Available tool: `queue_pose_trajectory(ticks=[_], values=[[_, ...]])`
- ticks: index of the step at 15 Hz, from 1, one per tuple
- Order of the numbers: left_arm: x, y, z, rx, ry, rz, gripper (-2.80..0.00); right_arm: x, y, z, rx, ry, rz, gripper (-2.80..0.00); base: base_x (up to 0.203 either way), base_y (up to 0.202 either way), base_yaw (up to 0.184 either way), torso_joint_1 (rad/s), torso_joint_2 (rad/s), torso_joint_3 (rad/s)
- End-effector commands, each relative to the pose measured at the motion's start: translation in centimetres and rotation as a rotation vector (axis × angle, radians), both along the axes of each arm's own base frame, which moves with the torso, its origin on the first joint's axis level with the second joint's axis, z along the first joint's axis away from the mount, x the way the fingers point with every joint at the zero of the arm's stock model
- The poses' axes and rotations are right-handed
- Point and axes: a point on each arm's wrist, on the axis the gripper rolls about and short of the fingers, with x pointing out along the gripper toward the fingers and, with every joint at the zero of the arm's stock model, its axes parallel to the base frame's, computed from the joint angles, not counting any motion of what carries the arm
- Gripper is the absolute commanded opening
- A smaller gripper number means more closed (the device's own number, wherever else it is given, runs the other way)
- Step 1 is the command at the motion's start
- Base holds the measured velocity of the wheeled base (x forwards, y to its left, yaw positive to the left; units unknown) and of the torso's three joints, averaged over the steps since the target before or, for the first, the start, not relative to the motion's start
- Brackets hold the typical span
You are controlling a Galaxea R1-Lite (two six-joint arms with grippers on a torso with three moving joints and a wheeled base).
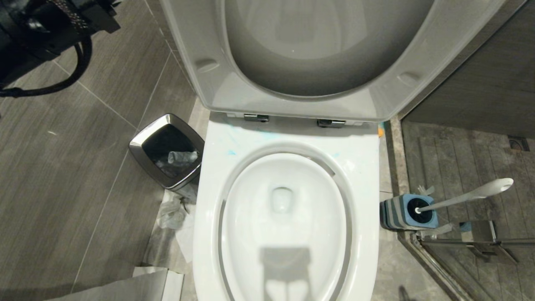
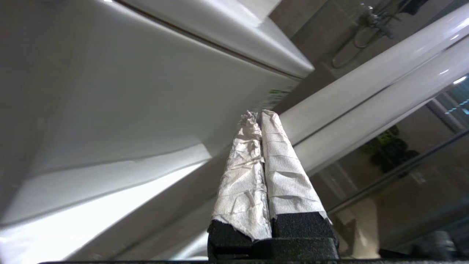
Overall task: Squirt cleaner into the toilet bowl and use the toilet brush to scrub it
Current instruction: Close the toilet lid
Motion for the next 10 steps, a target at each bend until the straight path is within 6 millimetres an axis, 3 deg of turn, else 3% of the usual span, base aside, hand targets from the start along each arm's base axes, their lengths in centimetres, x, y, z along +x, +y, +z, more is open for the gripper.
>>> queue_pose_trajectory(ticks=[1, 6, 8, 10], values=[[-3.8, 1.1, 1.1, -0.017, -0.027, -0.005, -2.8, 0.2, 0.0, -0.7, 0.0, 0.024, 0.0, -2.8, 0.0, 0.0, 0.0, 0.0, 0.0, 0.0], [-10.6, 2.8, 0.2, 0.024, 0.068, -0.035, -2.8, 0.2, 0.0, -0.7, 0.0, 0.025, 0.0, -2.8, 0.0, 0.0, 0.0, 0.0, 0.0, 0.0], [-10.8, 3.0, -1.1, 0.054, 0.1, -0.045, -2.8, 0.2, 0.0, -0.7, 0.0, 0.024, 0.0, -2.8, 0.0, 0.0, 0.0, 0.0, 0.0, 0.0], [-11.0, 3.0, -1.1, 0.069, 0.117, -0.06, -2.8, 0.2, 0.0, -0.7, 0.0, 0.024, 0.0, -2.8, 0.0, 0.0, 0.0, 0.0, 0.0, 0.0]])
